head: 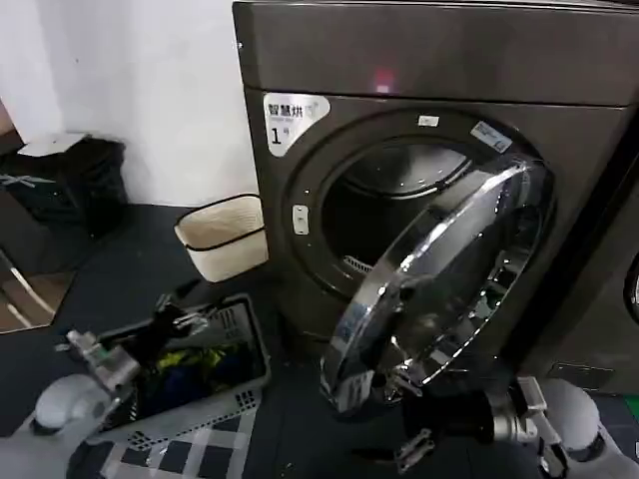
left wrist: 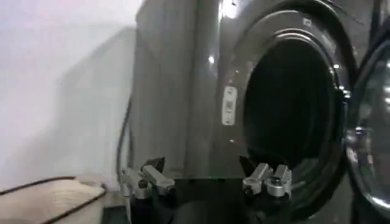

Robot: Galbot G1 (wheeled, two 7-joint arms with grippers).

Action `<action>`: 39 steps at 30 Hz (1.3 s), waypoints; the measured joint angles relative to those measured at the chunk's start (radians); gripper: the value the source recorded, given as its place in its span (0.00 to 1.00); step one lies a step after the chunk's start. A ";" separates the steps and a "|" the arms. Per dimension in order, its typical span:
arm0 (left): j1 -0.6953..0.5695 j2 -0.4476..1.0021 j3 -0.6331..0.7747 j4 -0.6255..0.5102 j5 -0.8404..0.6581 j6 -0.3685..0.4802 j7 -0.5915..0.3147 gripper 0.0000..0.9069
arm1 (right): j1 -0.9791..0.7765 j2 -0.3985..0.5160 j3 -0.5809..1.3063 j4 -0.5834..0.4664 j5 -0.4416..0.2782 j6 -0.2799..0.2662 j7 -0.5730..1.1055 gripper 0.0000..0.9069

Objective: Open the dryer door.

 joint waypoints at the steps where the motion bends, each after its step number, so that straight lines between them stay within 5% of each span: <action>1: -0.016 0.010 0.023 0.013 -0.002 -0.004 0.006 1.00 | -0.011 -0.002 0.010 0.006 0.000 0.002 -0.006 1.00; 25: -0.375 -0.031 0.499 0.093 0.038 -0.008 0.068 1.00 | -0.229 0.129 0.466 0.019 0.077 0.049 0.097 1.00; 39: -0.514 -0.134 0.715 0.107 0.043 -0.008 0.078 1.00 | -0.320 0.292 0.800 0.056 0.039 0.072 0.411 1.00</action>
